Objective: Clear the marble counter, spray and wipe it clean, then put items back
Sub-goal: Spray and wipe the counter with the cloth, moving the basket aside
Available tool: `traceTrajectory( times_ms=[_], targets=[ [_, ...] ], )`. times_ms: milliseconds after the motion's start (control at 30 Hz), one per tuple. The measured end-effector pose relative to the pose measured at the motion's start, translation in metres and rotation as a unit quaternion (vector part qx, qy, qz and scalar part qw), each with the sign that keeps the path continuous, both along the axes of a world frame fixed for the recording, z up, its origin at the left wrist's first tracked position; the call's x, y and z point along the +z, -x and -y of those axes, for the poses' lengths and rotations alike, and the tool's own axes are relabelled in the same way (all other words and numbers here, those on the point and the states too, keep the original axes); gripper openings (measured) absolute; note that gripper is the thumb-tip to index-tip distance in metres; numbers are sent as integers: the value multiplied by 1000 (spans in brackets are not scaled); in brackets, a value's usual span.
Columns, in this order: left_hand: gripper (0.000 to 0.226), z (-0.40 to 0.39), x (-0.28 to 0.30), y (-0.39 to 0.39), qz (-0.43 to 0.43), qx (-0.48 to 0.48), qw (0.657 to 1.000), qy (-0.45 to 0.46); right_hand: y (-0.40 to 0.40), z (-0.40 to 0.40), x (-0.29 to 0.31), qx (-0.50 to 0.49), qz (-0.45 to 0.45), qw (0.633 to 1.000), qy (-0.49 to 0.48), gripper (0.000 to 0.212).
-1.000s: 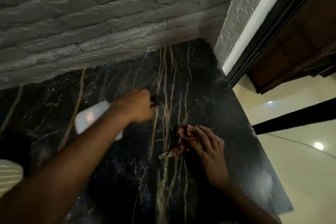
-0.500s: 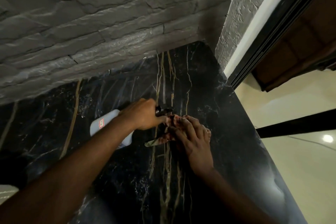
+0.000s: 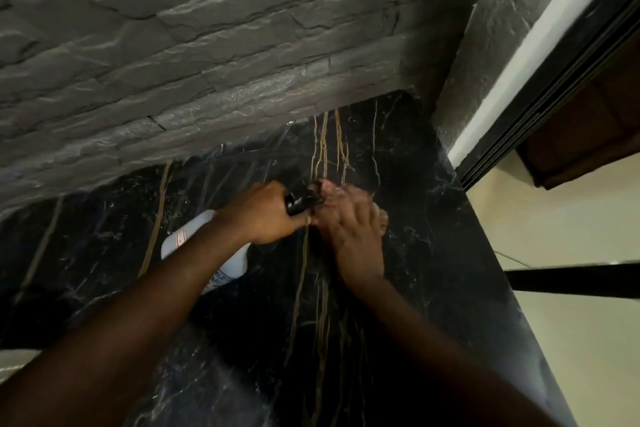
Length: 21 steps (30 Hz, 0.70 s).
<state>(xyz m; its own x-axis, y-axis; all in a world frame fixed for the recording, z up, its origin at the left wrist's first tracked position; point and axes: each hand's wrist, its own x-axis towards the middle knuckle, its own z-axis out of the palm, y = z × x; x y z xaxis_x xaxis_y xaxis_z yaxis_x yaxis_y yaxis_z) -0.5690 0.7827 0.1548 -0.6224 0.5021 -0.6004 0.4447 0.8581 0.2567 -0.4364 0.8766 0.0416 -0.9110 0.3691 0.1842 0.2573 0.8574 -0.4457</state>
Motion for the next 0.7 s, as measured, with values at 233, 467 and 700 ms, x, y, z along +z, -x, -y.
traceTrajectory(
  times_ms=[233,467,700],
  targets=[
    [33,10,11,25,-60,78,994,-39,-30,-83,-12,179,15,982,-52,45],
    [30,-1,5,35,-76,106,986,-103,30,-29,-6,93,56,994,-6,58],
    [29,5,12,60,-29,136,988,-65,47,-99,-6,72,22,997,-34,48]
  ],
)
